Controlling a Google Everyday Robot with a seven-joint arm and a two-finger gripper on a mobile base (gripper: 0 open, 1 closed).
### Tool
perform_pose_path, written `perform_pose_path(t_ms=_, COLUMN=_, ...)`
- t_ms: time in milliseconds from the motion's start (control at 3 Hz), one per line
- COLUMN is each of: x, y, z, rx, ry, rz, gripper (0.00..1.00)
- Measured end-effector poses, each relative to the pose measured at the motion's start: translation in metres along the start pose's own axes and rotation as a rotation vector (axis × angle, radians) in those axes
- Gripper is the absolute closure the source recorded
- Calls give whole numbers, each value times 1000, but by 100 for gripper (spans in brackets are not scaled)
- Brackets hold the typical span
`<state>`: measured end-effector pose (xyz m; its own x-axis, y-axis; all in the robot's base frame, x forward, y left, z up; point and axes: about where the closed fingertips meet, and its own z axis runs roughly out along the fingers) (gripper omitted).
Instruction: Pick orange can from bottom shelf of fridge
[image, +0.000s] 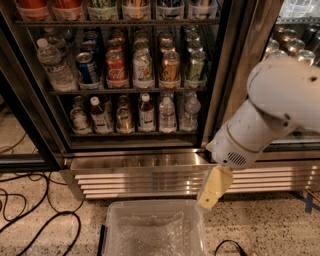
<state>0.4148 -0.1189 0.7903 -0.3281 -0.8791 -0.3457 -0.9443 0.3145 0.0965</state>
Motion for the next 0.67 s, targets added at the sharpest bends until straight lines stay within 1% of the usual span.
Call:
perform_pose_path(t_ms=333, x=-12, y=1, z=61, rx=-31, ry=-39, rz=41, gripper=0)
perform_pose_path(t_ms=667, x=-26, y=6, z=109, rx=-123, ry=-52, rz=56, gripper=0)
